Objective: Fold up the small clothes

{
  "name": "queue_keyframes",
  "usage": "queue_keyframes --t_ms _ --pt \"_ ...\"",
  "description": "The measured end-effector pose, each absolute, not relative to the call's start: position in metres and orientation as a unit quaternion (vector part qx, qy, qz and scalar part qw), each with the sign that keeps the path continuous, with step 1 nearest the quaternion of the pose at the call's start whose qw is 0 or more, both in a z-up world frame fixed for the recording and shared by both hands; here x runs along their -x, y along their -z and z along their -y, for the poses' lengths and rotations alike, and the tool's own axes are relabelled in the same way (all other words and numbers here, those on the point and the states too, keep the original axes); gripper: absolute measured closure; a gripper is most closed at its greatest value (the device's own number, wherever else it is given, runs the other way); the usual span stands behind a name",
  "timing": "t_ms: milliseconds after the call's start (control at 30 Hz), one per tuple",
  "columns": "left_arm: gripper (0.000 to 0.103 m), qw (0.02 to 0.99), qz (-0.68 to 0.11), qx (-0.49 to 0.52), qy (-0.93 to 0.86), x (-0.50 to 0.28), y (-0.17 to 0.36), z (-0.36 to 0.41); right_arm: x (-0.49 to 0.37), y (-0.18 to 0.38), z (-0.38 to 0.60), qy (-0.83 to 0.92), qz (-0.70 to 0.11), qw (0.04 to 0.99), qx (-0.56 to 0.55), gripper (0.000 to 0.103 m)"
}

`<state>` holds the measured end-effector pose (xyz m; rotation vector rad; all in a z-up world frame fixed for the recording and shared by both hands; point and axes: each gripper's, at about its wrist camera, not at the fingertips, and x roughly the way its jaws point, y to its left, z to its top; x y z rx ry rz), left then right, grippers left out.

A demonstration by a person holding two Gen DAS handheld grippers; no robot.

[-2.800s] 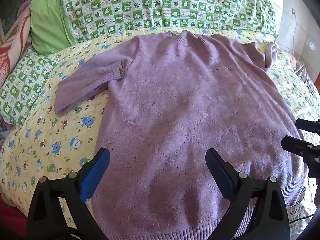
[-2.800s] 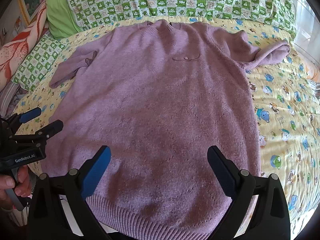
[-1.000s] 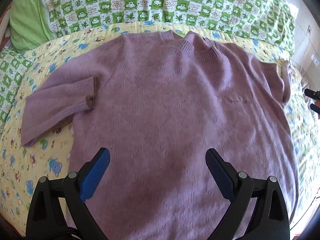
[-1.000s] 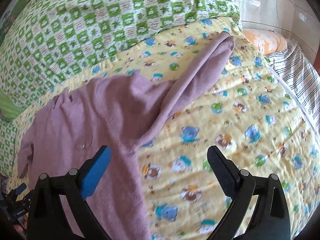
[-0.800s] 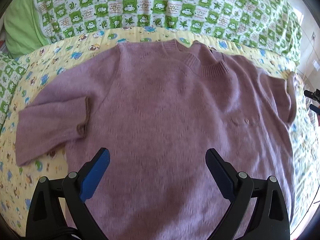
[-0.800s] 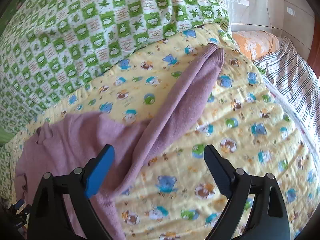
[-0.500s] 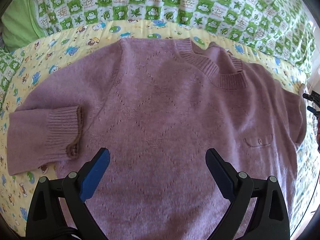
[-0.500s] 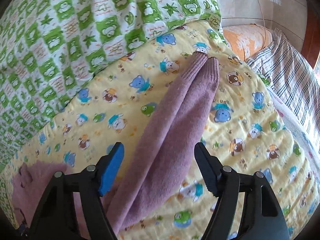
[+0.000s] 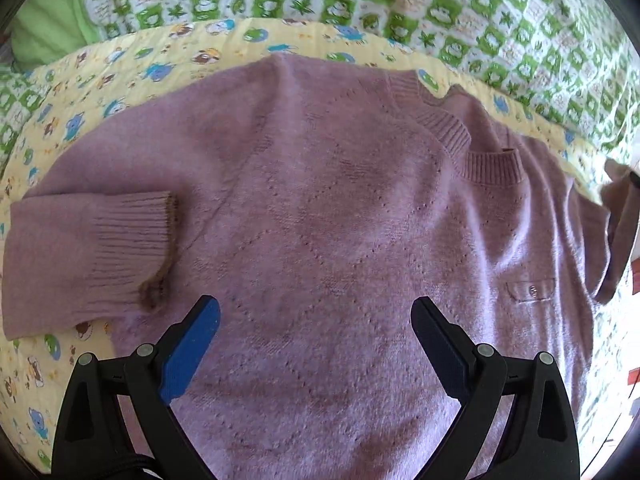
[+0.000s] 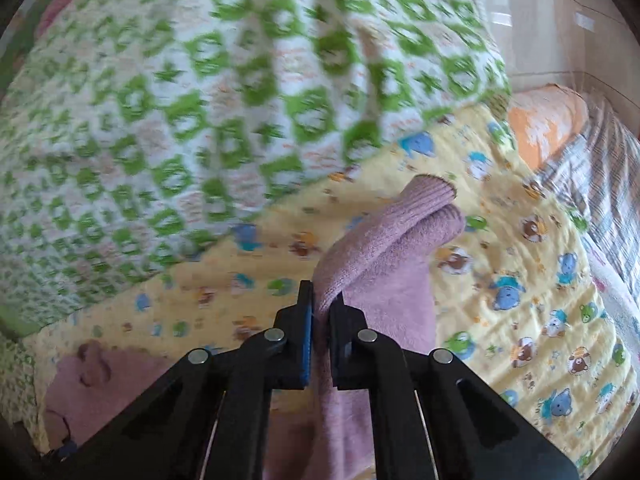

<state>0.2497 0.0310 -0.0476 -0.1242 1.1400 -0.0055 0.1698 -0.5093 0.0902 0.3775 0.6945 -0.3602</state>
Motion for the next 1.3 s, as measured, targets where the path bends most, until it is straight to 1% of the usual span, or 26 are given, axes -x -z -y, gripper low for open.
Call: queue_keyframes --t_ms 100,200,300,433,533,567,600,667,700,767,900,1033,1133,1167,1200,1233,1267,1300 --pt "0.006 0.842 -0.535 0.075 0.004 -0.236 0.041 -0.046 -0.165 -0.117 0.438 0.078 -0.315 0.932 -0.158 0.095" --pt "0.006 0.839 -0.536 0.091 0.004 -0.22 0.035 -0.059 -0.162 -0.125 0.355 -0.024 -0.312 0.942 -0.122 0.095" --pt "0.006 0.835 -0.538 0.113 0.008 -0.203 0.032 -0.071 -0.161 -0.106 0.278 -0.098 -0.333 0.935 -0.076 0.095" --pt "0.006 0.828 -0.545 0.128 0.014 -0.186 0.033 -0.082 -0.164 -0.052 0.195 -0.164 -0.387 0.907 -0.025 0.095" --pt "0.006 0.825 -0.548 0.133 0.019 -0.183 0.033 -0.086 -0.164 -0.008 0.154 -0.206 -0.439 0.875 -0.014 0.087" --pt "0.006 0.823 -0.552 0.133 0.02 -0.179 0.032 -0.089 -0.163 0.004 0.146 -0.214 -0.455 0.864 -0.016 0.072" --pt "0.006 0.822 -0.553 0.134 0.022 -0.182 0.032 -0.087 -0.158 0.015 0.141 -0.222 -0.466 0.856 -0.02 0.058" --pt "0.006 0.82 -0.555 0.136 0.027 -0.184 0.033 -0.083 -0.149 0.024 0.141 -0.23 -0.473 0.85 -0.033 0.049" --pt "0.006 0.819 -0.556 0.138 0.033 -0.186 0.034 -0.08 -0.143 0.026 0.146 -0.229 -0.474 0.849 -0.046 0.048" --pt "0.006 0.815 -0.56 0.143 0.046 -0.197 0.035 -0.067 -0.133 0.027 0.165 -0.214 -0.473 0.851 -0.08 0.044" --pt "0.006 0.809 -0.568 0.129 0.079 -0.213 0.036 -0.026 -0.108 0.021 0.209 -0.157 -0.456 0.867 -0.128 0.044" --pt "0.006 0.812 -0.573 0.061 0.089 -0.23 0.038 0.036 -0.089 0.009 0.257 -0.087 -0.44 0.881 -0.153 0.044" --pt "0.005 0.818 -0.572 -0.038 0.058 -0.246 0.05 0.078 -0.08 0.004 0.289 -0.048 -0.432 0.883 -0.179 0.044" --pt "0.009 0.814 -0.575 -0.069 0.045 -0.251 0.057 0.086 -0.077 0.004 0.298 -0.036 -0.431 0.883 -0.185 0.044" --pt "0.037 0.809 -0.58 -0.081 0.046 -0.255 0.062 0.09 -0.075 0.003 0.306 -0.025 -0.43 0.882 -0.19 0.044" --pt "0.079 0.802 -0.591 -0.061 0.064 -0.259 0.064 0.088 -0.073 0.001 0.317 -0.018 -0.431 0.881 -0.196 0.044" --pt "0.085 0.802 -0.593 -0.041 0.068 -0.26 0.061 0.082 -0.071 0.0 0.324 -0.012 -0.431 0.879 -0.202 0.044" --pt "0.086 0.814 -0.577 -0.009 0.072 -0.258 0.049 0.069 -0.07 -0.001 0.329 -0.006 -0.429 0.879 -0.206 0.044"
